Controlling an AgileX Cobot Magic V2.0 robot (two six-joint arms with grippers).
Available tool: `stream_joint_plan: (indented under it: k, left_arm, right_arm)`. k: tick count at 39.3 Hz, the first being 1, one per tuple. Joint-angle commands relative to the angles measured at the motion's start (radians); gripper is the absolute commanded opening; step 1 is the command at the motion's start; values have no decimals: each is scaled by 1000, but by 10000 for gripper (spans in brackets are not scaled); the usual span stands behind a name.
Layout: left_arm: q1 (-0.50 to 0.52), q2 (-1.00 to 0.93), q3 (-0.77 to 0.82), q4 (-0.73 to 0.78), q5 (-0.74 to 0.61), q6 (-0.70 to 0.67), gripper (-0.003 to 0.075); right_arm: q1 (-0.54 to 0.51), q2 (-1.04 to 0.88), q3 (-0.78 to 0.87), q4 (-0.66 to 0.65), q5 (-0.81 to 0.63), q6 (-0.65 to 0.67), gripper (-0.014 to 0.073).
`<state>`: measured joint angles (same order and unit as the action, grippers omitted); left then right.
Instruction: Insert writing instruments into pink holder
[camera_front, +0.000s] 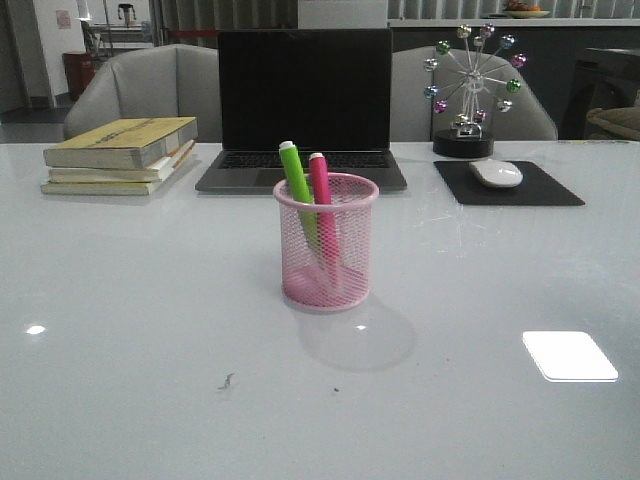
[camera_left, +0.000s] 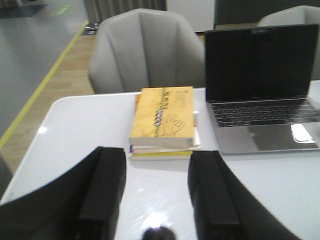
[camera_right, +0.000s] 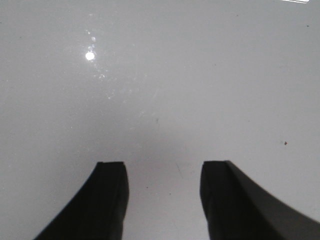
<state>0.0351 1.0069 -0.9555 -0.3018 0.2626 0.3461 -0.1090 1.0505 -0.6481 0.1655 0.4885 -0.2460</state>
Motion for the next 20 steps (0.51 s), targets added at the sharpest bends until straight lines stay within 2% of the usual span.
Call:
stream_joint_plan:
  k: [1,12,20]
  left_arm:
    - [59,-114,80,-6,-60,1,362]
    - [79,-291,312,-39,-66,1,361]
    - [18,-315,351,-88,-72,1,361]
  right_arm:
    - [-7,-21,-28,1,-53,-10,445]
    - [-7,-21,-28,1,-53,-10,445]
    - [-7,-21,-28,1,-46,-10,445]
